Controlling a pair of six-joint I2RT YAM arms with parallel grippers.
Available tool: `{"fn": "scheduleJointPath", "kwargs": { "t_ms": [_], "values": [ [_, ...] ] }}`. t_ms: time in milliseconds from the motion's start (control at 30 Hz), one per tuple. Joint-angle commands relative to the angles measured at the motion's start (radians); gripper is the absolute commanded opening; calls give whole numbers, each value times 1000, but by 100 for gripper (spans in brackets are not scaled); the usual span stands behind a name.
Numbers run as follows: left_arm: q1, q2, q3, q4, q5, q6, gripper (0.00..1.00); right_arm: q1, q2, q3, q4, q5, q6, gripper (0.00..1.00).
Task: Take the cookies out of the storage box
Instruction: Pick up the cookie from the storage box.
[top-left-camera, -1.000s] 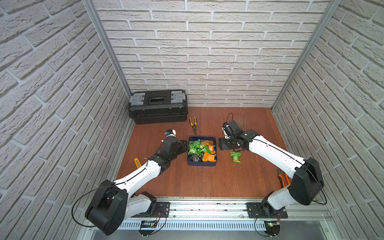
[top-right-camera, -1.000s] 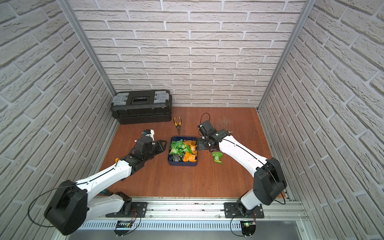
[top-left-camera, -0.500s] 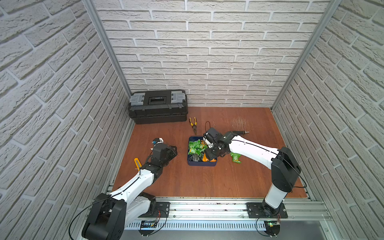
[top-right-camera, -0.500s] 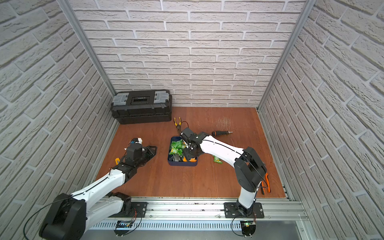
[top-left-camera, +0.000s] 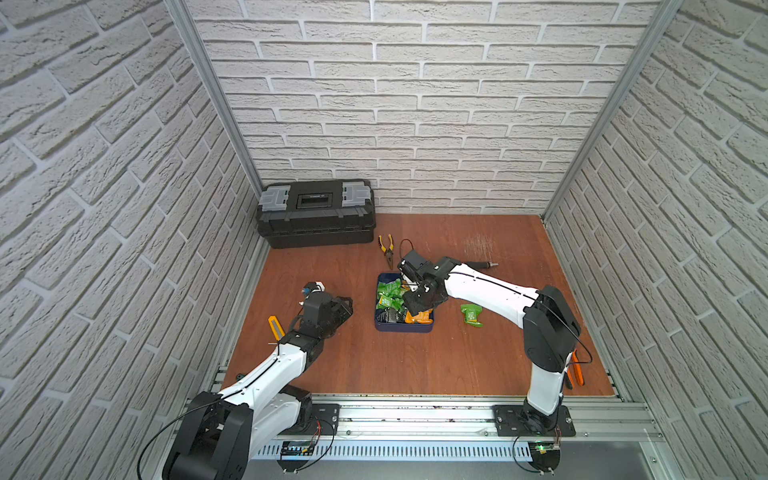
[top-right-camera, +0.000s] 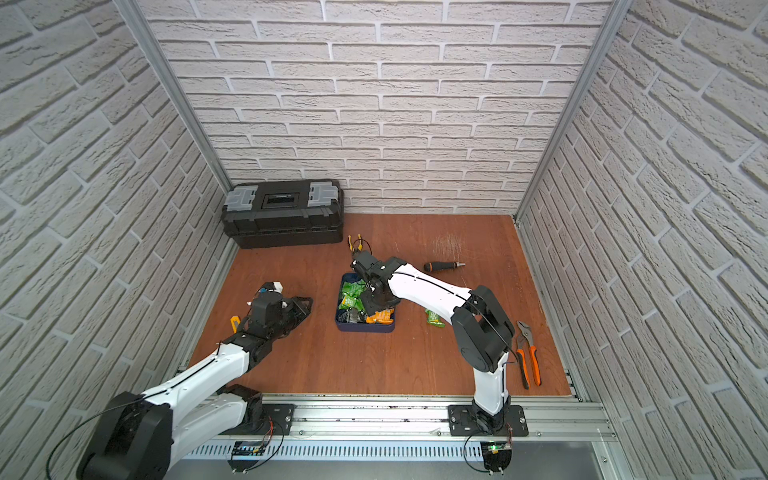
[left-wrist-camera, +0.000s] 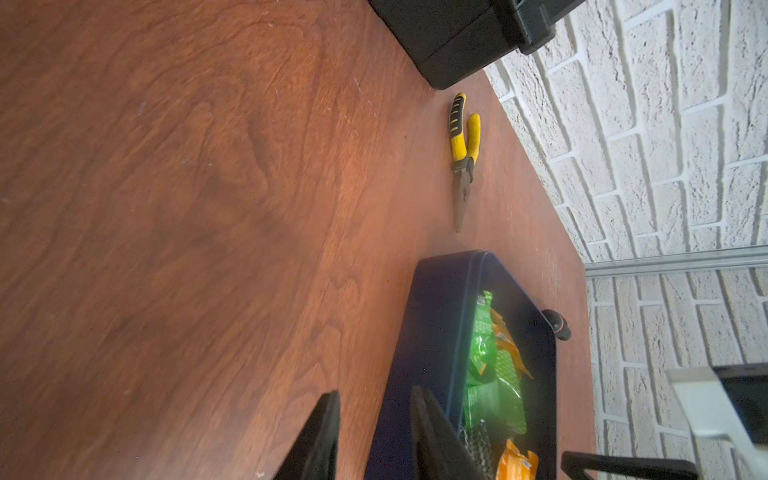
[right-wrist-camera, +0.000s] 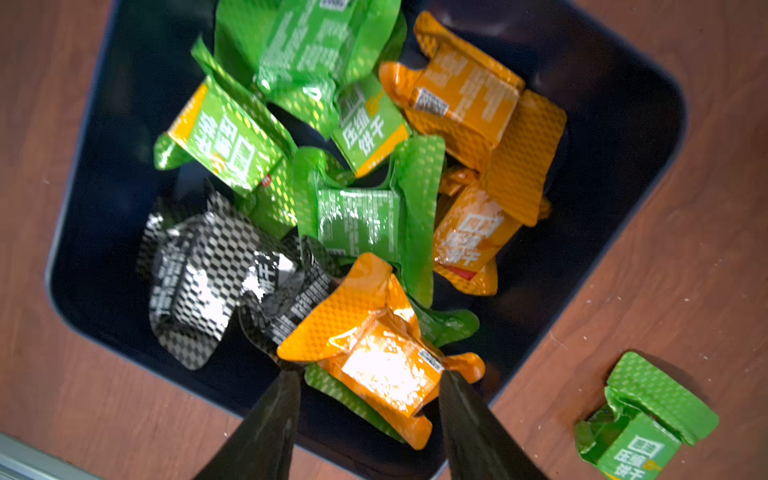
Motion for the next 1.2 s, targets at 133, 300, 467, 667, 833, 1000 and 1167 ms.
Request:
{"fn": "scheduleJointPath", "kwargs": {
  "t_ms": [133, 300, 467, 667, 833, 1000, 1167],
  "values": [
    [8, 20, 10, 36, 21, 25, 35, 3, 49, 83, 37, 21, 83, 58],
    [8, 29, 15, 36, 29, 34, 35, -30, 114, 136, 85, -84, 156, 50],
    [7, 38, 26, 44, 47, 55, 35, -54, 140, 134, 166, -155, 252, 50],
    [7, 89, 46, 95, 100, 75, 35, -61, 198, 164, 233, -168, 342, 51],
    [3, 124, 69, 114, 143, 91, 35, -80, 223, 154, 263, -189, 363, 57],
    [-22, 152, 82, 115, 191, 122, 36, -99, 215, 121, 315, -212, 373, 56],
    [-55, 169, 91, 103, 192, 133, 40, -122, 223, 94, 365, -232, 385, 51]
  ]
}}
